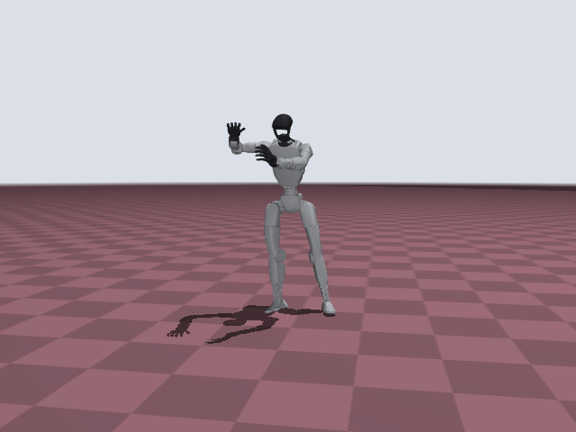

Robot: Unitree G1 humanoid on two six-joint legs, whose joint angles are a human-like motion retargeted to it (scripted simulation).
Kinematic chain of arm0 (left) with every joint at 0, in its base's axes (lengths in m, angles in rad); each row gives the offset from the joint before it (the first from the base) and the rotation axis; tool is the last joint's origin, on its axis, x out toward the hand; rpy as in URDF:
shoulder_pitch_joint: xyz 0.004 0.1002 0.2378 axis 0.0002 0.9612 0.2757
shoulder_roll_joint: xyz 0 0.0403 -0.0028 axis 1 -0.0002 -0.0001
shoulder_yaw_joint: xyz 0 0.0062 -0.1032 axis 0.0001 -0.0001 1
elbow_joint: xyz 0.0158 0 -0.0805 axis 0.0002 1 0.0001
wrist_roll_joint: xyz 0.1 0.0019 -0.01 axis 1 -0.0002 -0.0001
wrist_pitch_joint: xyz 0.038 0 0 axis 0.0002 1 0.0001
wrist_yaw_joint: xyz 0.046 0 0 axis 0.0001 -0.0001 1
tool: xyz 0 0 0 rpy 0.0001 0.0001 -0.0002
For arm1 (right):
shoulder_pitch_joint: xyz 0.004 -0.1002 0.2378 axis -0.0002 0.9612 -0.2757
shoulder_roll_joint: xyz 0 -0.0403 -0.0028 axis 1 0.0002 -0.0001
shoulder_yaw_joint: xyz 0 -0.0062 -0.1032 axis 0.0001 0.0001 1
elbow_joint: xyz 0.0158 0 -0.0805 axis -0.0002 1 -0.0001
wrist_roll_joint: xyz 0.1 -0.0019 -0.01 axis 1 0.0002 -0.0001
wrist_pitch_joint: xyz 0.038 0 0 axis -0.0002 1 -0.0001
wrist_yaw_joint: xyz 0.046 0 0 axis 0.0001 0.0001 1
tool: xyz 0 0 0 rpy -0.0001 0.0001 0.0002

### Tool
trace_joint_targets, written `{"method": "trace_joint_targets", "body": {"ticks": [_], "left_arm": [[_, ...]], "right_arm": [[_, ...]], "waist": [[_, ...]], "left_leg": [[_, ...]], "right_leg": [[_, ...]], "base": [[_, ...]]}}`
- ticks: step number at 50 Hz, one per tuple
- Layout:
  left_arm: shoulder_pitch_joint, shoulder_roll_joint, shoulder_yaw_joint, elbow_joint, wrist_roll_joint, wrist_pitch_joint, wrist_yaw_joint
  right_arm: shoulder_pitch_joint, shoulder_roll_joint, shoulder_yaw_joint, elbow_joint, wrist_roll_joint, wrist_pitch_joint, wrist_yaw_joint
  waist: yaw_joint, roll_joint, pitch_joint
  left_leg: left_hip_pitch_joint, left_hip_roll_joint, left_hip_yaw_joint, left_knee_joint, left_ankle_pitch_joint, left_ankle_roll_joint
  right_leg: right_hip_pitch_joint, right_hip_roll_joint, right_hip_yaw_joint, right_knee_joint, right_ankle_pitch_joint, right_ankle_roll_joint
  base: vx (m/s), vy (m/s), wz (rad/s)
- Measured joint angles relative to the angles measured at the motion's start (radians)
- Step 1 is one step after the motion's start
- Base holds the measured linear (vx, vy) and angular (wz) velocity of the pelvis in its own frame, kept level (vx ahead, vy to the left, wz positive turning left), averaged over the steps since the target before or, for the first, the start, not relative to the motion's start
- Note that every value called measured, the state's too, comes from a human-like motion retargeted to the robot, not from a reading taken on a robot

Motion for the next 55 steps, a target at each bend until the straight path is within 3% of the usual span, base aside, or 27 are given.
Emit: {"method": "trace_joint_targets", "body": {"ticks": [9, 15, 20, 29, 38, 43, 51, 55], "left_arm": [[0.509, 0.023, 0.063, 0.176, 0.068, 0.033, -0.119], [0.665, 0.058, 0.103, 0.207, 0.079, 0.038, -0.162], [0.581, 0.153, 0.091, 0.111, 0.063, 0.023, -0.179], [0.135, 0.305, 0.078, 0.067, -0.101, -0.028, -0.041], [-0.141, 0.366, 0.042, 0.105, -0.079, -0.052, 0.032], [-0.07, 0.335, 0.06, 0.102, -0.052, -0.048, -0.004], [0.266, 0.213, 0.109, 0.216, 0.059, -0.013, -0.02], [0.469, 0.121, 0.146, 0.33, 0.092, 0.003, 0.011]], "right_arm": [[-0.075, 0.049, 0.011, -0.033, -0.075, 0.013, -0.011], [-0.112, 0.055, 0.051, -0.034, -0.1, 0.024, -0.004], [-0.102, 0.05, 0.086, -0.022, -0.093, 0.03, 0.022], [-0.05, 0.026, 0.131, -0.021, -0.064, 0.028, 0.102], [-0.015, -0.027, 0.144, -0.047, -0.044, 0.005, 0.143], [0.025, -0.038, 0.105, -0.055, -0.026, -0.003, 0.155], [0.036, -0.011, 0.044, -0.081, -0.038, -0.006, 0.142], [-0.001, 0.031, 0.038, -0.093, -0.044, -0.004, 0.114]], "waist": [[-0.009, -0.095, 0.055], [0.007, -0.099, 0.059], [0.03, -0.059, 0.02], [0.06, 0.017, -0.063], [0.07, 0.054, -0.066], [0.057, 0.064, -0.045], [-0.016, 0.047, 0.009], [-0.05, 0.021, -0.037]], "left_leg": [[-0.035, 0.004, 0.022, 0.056, -0.027, 0.007], [-0.034, -0.015, 0.022, 0.059, -0.038, 0.007], [-0.02, -0.046, 0.01, 0.025, -0.035, 0.002], [0.035, -0.104, -0.005, -0.086, -0.007, -0.027], [0.047, -0.137, 0.0, -0.111, -0.007, -0.052], [0.033, -0.153, 0.003, -0.111, -0.005, -0.053], [-0.009, -0.163, 0.02, -0.111, 0.006, -0.053], [-0.113, -0.153, 0.055, -0.111, 0.026, -0.053]], "right_leg": [[-0.02, -0.002, 0.013, -0.017, 0.033, 0.0], [-0.012, -0.022, 0.009, -0.02, 0.039, 0.0], [0.002, -0.05, -0.006, -0.018, 0.035, 0.0], [0.029, -0.095, -0.032, -0.011, 0.022, 0.0], [0.035, -0.122, -0.038, -0.014, 0.028, 0.0], [0.02, -0.135, -0.039, -0.011, 0.034, 0.0], [-0.023, -0.136, -0.035, -0.029, 0.059, 0.0], [-0.131, -0.117, -0.01, -0.064, 0.1, 0.0]], "base": [[-0.07, 0.05, -0.13], [0.01, 0.11, 0.07], [0.06, 0.14, 0.26], [0.08, 0.13, 0.24], [0.01, 0.07, 0.08], [-0.06, 0.03, 0.05], [-0.1, -0.02, -0.04], [-0.09, -0.05, -0.37]]}}
